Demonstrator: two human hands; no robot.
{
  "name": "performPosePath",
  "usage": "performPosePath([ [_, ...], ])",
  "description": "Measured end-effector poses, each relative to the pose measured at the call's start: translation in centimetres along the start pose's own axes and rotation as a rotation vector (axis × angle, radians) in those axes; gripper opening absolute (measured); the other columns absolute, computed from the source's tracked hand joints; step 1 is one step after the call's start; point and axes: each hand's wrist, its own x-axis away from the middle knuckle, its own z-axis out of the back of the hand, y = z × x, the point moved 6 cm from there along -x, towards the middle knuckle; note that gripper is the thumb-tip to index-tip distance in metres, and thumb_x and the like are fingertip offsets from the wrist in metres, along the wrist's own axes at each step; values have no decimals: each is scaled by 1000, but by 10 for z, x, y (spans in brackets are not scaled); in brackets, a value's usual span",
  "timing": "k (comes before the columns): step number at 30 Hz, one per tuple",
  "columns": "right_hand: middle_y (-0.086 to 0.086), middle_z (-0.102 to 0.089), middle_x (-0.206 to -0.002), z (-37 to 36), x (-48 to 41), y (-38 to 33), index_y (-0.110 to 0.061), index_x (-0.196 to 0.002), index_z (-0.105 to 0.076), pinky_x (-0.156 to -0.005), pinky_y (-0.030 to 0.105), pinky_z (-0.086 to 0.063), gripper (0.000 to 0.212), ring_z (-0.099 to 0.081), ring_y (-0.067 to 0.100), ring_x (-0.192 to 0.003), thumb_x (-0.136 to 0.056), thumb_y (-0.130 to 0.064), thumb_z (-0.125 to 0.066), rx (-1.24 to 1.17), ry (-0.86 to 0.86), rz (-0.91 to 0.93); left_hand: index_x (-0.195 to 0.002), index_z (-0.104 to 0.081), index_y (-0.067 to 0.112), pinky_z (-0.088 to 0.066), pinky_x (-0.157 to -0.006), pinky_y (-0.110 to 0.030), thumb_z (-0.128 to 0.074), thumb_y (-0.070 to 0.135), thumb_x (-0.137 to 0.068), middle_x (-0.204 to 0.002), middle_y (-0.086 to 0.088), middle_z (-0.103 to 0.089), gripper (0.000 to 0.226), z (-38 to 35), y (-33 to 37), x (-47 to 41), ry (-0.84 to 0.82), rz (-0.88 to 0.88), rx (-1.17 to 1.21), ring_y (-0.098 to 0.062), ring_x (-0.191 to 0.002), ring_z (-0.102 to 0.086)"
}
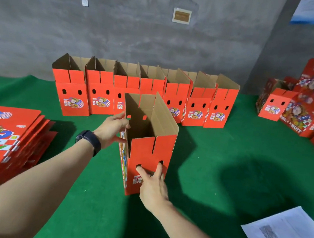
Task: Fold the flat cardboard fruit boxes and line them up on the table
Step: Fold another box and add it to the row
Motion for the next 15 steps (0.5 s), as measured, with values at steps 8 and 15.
performPosePath([
  [8, 27, -10, -144, 31, -7, 60, -48, -136, -32, -95, 40, -44, 61, -35, 42, -123, -91, -7, -39, 140, 138, -143, -146, -35, 24, -51, -87, -40, -50, 16, -98, -130, 1, -52, 51, -69, 15, 21, -143, -166, -83, -19, -116, -52],
  [15, 25, -25, -138, 88, 25, 208, -42, -137, -36, -92, 40, -46, 38, -37, 40, -125, -100, -37, -42, 172, 252, -457, -144, -33, 21, -38, -87, -4, -48, 18, -99, -131, 17, -42, 48, -182, -42, 54, -523, -221, -448, -4, -116, -44],
])
